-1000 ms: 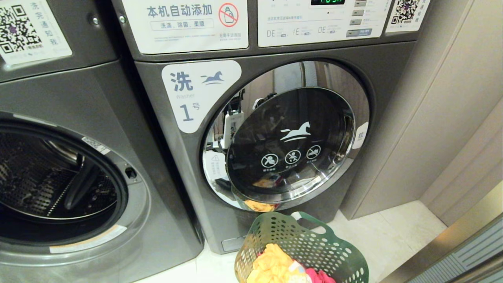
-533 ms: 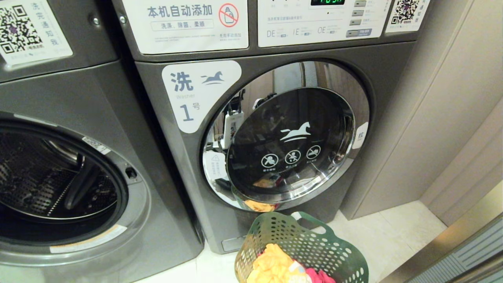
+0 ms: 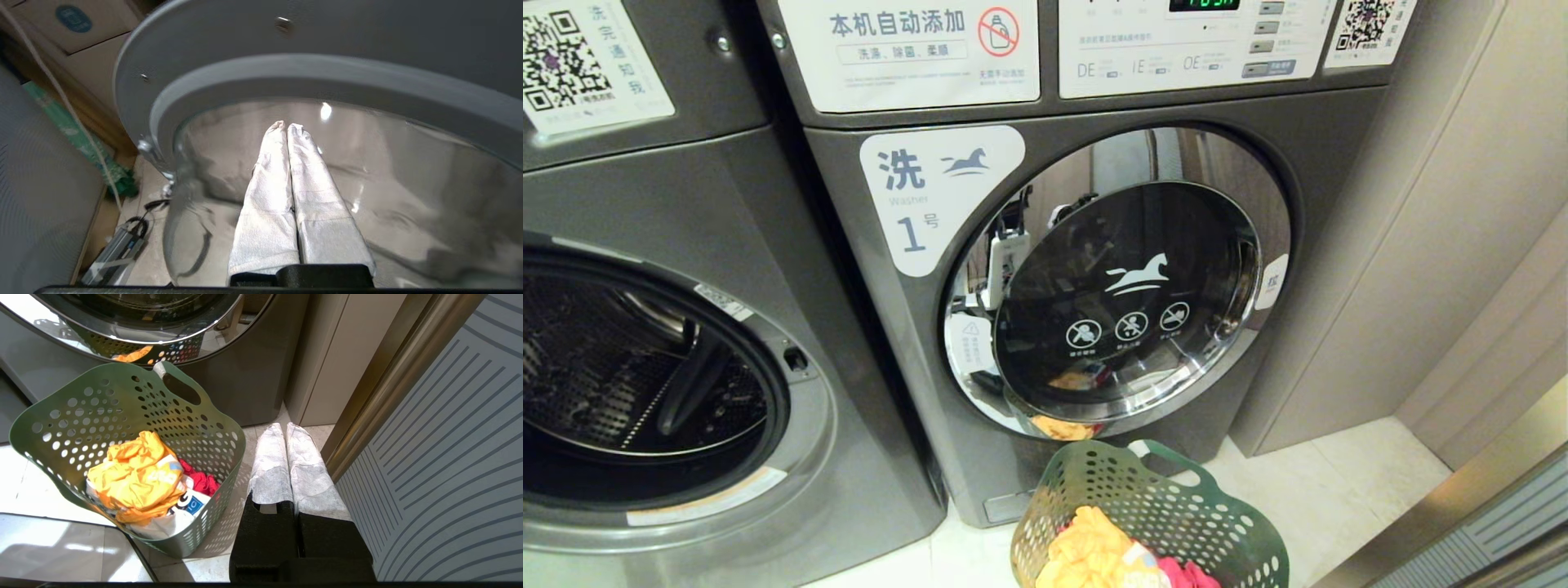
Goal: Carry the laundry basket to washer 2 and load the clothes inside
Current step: Open the lid of the washing machine
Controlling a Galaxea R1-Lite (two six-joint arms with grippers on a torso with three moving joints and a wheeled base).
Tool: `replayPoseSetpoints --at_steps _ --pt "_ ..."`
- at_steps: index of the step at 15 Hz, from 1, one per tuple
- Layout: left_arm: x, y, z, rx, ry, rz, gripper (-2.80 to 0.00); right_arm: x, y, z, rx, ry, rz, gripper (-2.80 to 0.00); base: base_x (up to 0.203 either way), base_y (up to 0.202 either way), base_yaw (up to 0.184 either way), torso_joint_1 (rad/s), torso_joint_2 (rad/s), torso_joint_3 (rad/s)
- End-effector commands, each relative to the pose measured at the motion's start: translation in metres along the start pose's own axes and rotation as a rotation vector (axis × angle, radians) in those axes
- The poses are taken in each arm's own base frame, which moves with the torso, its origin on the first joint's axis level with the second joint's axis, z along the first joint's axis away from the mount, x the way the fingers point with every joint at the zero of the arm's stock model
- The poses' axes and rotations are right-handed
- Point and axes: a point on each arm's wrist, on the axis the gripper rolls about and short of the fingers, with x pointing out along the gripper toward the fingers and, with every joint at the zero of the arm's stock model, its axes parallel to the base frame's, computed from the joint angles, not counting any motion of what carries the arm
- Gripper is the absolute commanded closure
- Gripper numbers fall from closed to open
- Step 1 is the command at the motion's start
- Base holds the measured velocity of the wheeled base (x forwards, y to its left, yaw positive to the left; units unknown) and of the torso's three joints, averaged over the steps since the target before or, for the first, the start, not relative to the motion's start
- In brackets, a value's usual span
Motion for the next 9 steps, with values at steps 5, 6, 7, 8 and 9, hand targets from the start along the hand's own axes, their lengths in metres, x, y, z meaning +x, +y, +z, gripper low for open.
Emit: replayPoseSetpoints --at_steps 5,6,7,8,9 --pt "-0.175 -0.046 -0.019 0.041 -0.228 -0.516 0.0 0.0 0.0 0.0 -0.001 0.004 0.001 0.0 0.0 0.0 0.0 0.0 0.0 0.0" --pt "-0.209 -0.05 -0.03 0.056 -0.273 -0.662 0.0 0.0 0.0 0.0 -0.001 0.003 0.0 0.0 0.0 0.0 0.0 0.0 0.0 0.0" --pt "-0.242 -0.047 -0.046 0.078 -0.309 -0.816 0.0 0.0 0.0 0.0 -0.001 0.003 0.0 0.0 0.0 0.0 0.0 0.0 0.0 0.0" --pt "-0.268 -0.036 -0.067 0.103 -0.338 -0.962 0.0 0.0 0.0 0.0 -0.001 0.003 0.001 0.0 0.0 0.0 0.0 0.0 0.0 0.0" --pt "-0.284 -0.018 -0.098 0.141 -0.348 -1.087 0.0 0.0 0.0 0.0 -0.001 0.003 0.001 0.0 0.0 0.0 0.0 0.0 0.0 0.0"
